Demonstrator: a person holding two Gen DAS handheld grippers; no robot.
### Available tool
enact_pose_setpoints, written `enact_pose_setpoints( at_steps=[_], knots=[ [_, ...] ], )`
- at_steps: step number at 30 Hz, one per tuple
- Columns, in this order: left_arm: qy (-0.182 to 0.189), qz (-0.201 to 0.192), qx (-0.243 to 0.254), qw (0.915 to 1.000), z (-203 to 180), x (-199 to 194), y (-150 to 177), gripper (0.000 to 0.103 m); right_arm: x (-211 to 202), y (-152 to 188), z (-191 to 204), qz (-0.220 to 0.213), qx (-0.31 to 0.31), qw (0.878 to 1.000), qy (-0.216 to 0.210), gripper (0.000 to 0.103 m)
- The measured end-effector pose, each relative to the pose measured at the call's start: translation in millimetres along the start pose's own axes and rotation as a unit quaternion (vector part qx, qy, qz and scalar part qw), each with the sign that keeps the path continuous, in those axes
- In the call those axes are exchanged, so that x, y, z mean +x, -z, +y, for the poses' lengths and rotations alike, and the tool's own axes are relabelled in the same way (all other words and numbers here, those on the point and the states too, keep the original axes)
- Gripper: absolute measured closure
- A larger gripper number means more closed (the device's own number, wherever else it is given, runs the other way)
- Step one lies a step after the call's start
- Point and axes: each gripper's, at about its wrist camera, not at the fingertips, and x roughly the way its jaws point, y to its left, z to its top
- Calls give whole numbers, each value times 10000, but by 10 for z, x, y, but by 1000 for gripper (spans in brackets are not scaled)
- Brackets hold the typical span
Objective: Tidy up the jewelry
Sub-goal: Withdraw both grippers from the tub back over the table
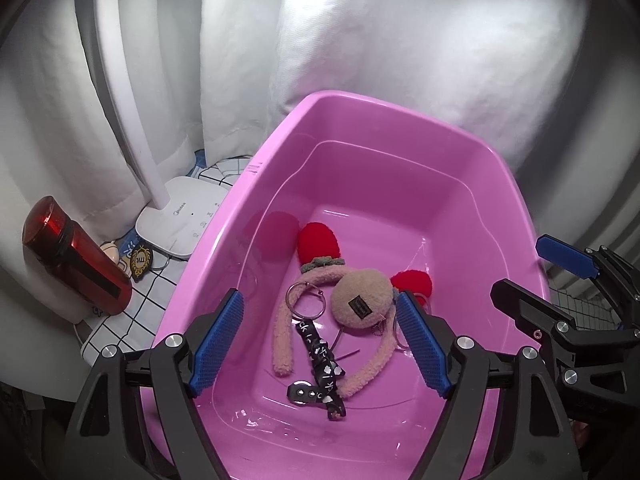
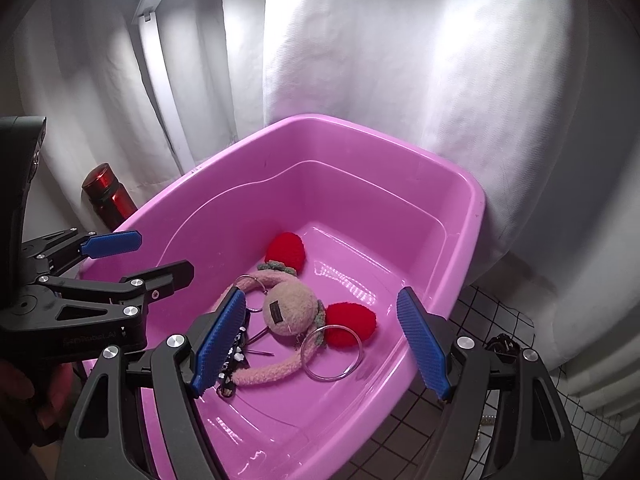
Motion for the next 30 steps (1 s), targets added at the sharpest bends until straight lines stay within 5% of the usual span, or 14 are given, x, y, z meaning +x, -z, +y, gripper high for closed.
enact_pose_setpoints(
  at_steps=[15,30],
  knots=[
    [-57,41,-69,10000,-326,-205,226,23,-556,349,-219,-250,181,9993,-192,28],
    [487,-489,75,9976,-1183,-732,723,19,-1317,1539,-1052,-429,833,9953,263,28]
  ],
)
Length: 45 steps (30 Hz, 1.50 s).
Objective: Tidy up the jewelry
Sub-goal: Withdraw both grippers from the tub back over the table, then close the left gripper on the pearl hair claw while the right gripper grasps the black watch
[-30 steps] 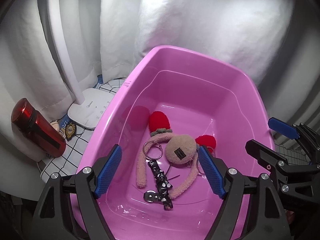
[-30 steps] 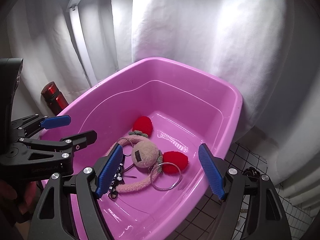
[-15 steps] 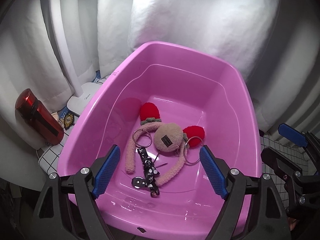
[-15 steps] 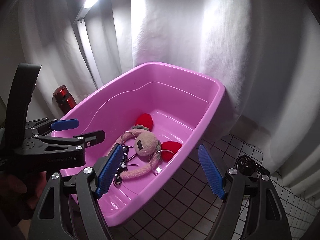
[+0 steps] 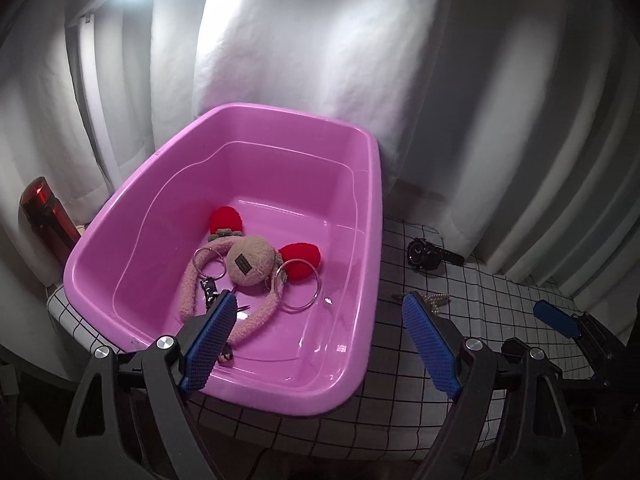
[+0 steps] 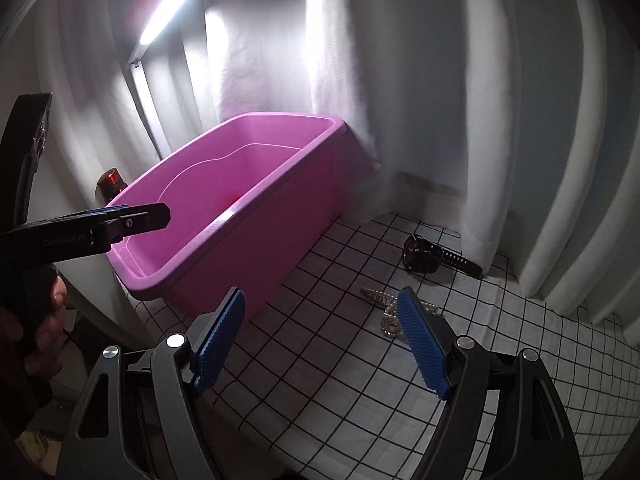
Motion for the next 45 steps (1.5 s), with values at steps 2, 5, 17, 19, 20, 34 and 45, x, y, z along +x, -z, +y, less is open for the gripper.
enact_pose_setpoints(
  at_steps=[2,5,17,19,20,34,45],
  knots=[
    [127,-63,51,9999,-193,-48,64,18,-103,114,-218,-19,150,9998,136,28],
    [312,-119,66,9994,-463,-89,182,17,-227,224,-505,-44,349,9989,307,28],
    [362,265,-184,9988,-1217,245,585,15,-205,400,-1258,-11,328,9988,365,28],
    [280,282,-254,9989,-1284,357,637,15,-99,383,-1368,31,231,9993,278,28],
    [207,292,-300,9989,-1322,412,655,15,-38,371,-1425,64,176,9996,223,28],
    [-701,337,-628,9950,-1442,1409,740,15,1209,60,-1668,524,-1080,9876,-1009,28],
    [-908,431,-524,9935,-1426,1945,778,15,1977,-93,-1678,768,-1750,9695,-1535,28]
  ],
)
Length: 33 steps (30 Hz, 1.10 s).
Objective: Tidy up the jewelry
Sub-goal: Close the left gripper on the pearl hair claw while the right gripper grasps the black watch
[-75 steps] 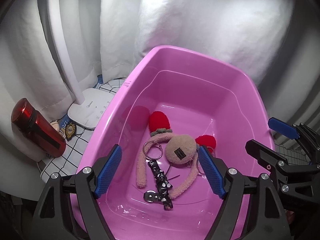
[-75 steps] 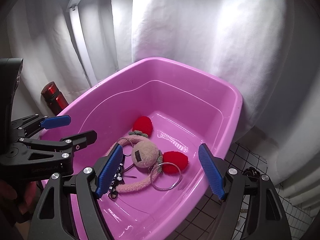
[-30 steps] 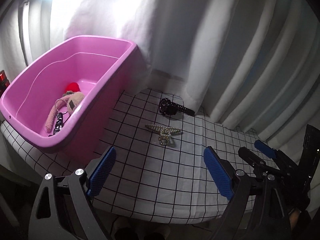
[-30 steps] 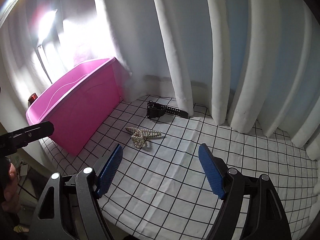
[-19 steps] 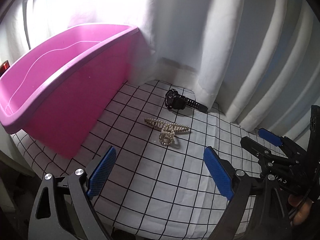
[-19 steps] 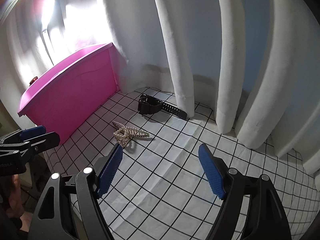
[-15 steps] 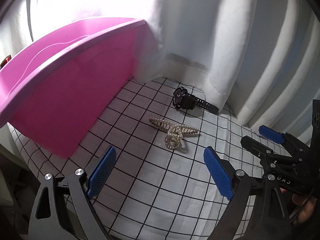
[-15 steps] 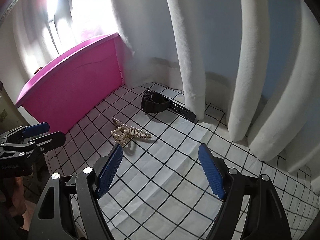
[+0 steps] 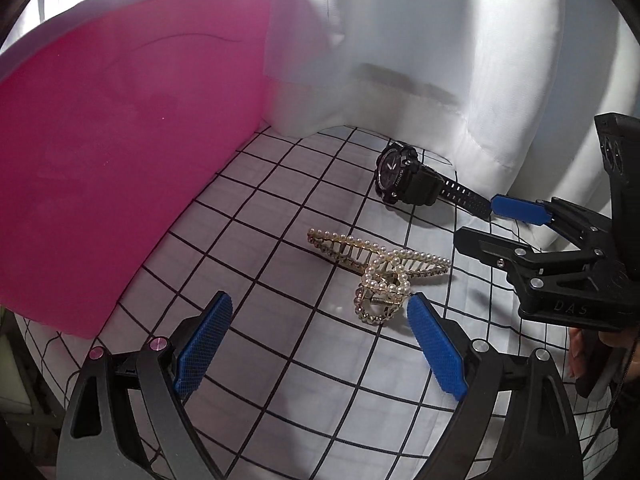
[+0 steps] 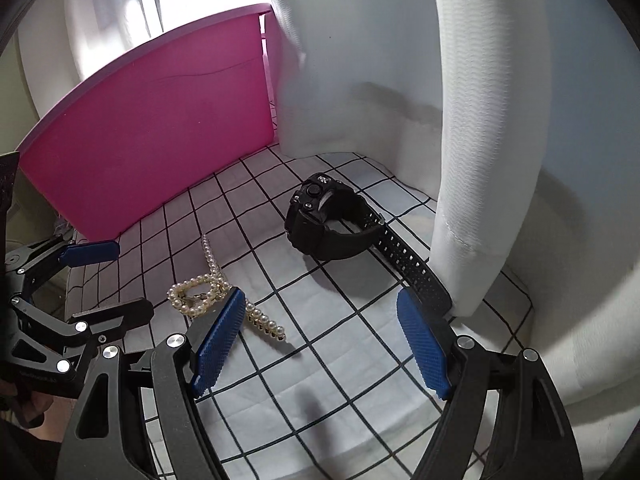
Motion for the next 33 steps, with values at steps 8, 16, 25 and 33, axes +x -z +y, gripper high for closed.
enact_pose_setpoints(
  at_steps=[8,16,25,33],
  knots=[
    [-41,-12,139,9999,-145,198,4,15,272,-185,-142,56,-252,9996,-151,28],
    [-30,95,38,9999,-126,310,-39,15,508,-368,-253,150,-439,9984,-335,28],
    [-30,185,-60,9998,-135,449,-88,15,721,-456,-201,244,-547,9970,-491,27],
    [-27,171,-49,9998,-156,504,-111,15,964,-509,-123,377,-683,9963,-348,27]
  ],
)
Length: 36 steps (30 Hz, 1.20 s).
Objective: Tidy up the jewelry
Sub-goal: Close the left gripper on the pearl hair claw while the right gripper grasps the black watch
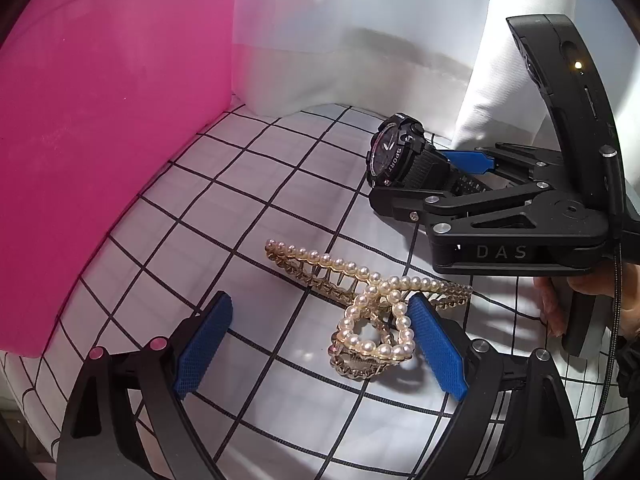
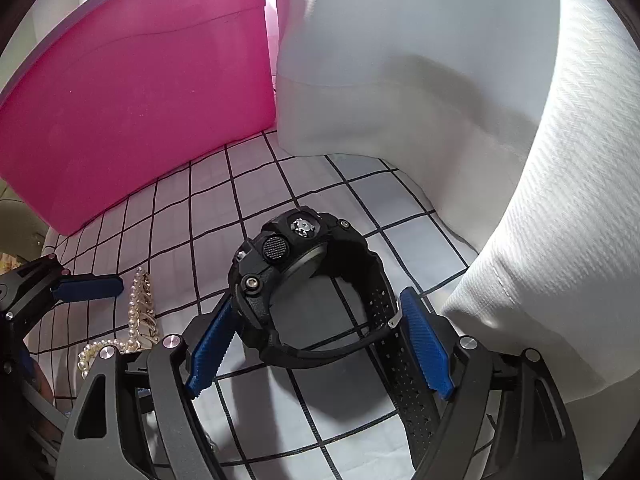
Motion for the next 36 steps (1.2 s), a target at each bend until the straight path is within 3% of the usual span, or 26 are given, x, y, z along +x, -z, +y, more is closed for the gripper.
enact_pose_setpoints(
  at_steps=[3,6,11,24,36],
  knots=[
    [-36,-56,38,10000,-17,6,-3,18,43,-23,5,-18,-13,10000,-5,27],
    [-6,-148,107,9998,-30,-18,27,34,27,6,18,-58,-40,10000,24,28],
    [222,-222,258,9992,-80,-113,94,71,-24,86,86,-152,-47,9999,37,31],
    [354,-276,272,9986,54,-407,223,73,-275,435,285,-376,317,9987,-100,31],
    [653,-331,357,9967,253,-534,291,73,-697,723,544,-623,1249,9902,-59,32]
  ],
)
